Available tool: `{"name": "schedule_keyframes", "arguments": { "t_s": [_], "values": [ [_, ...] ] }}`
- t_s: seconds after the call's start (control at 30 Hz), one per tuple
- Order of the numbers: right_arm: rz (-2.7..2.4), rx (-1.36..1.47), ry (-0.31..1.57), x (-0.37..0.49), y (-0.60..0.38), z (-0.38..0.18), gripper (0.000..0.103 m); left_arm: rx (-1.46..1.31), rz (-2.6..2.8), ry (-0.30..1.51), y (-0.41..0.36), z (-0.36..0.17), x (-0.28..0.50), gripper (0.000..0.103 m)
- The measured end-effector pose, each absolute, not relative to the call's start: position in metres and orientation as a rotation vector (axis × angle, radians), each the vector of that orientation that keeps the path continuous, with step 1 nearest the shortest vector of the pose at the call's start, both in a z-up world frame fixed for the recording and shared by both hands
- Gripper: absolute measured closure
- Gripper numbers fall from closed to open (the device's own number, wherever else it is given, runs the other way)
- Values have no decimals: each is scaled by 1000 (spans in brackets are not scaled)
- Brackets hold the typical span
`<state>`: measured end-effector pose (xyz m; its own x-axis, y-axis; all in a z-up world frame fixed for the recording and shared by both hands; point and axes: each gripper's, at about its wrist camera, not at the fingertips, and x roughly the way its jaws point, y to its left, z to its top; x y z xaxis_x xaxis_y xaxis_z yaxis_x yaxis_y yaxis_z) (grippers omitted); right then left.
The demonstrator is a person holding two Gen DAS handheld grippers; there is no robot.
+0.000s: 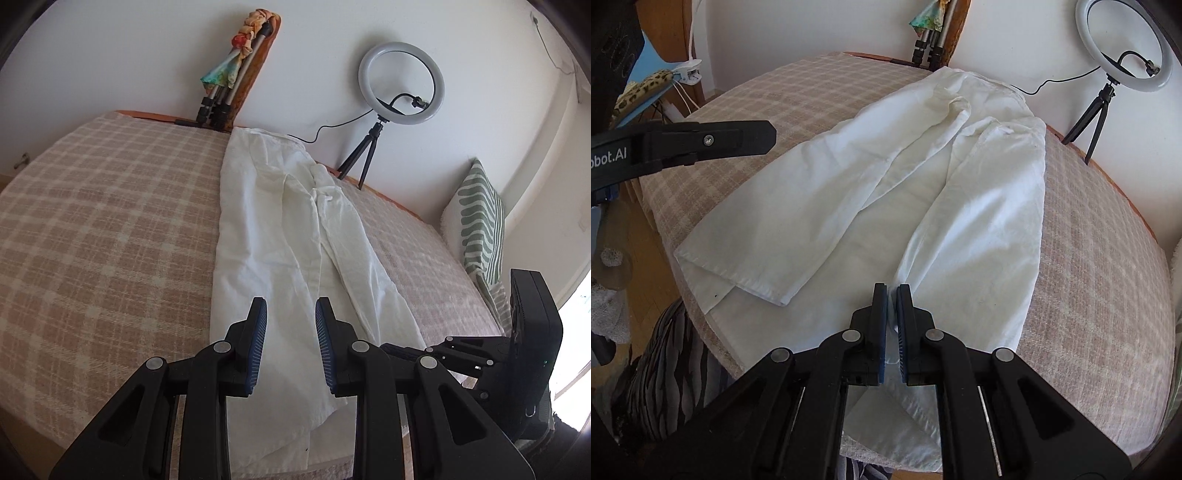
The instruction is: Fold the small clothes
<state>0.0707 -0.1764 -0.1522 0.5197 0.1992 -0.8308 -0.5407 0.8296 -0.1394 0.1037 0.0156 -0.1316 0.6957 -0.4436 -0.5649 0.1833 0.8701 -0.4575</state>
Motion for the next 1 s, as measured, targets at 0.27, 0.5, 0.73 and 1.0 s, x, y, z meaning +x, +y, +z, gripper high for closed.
{"name": "schedule_keyframes", "arguments": {
  "t_s": [0.27,0.5,0.73,1.0],
  "values": [
    [463,-7,897,55,-268,-118,57,-363,-361,782,41,-137,95,59],
    [419,315,1029,74,-339,-156,56,-459,-403,908,58,-165,97,59],
    [500,405,1064,79,-336,-174,56,-614,-458,941,65,-181,92,64],
    [536,355,1079,79,-323,-165,96,-599,-461,919,59,-165,87,97]
  ]
}}
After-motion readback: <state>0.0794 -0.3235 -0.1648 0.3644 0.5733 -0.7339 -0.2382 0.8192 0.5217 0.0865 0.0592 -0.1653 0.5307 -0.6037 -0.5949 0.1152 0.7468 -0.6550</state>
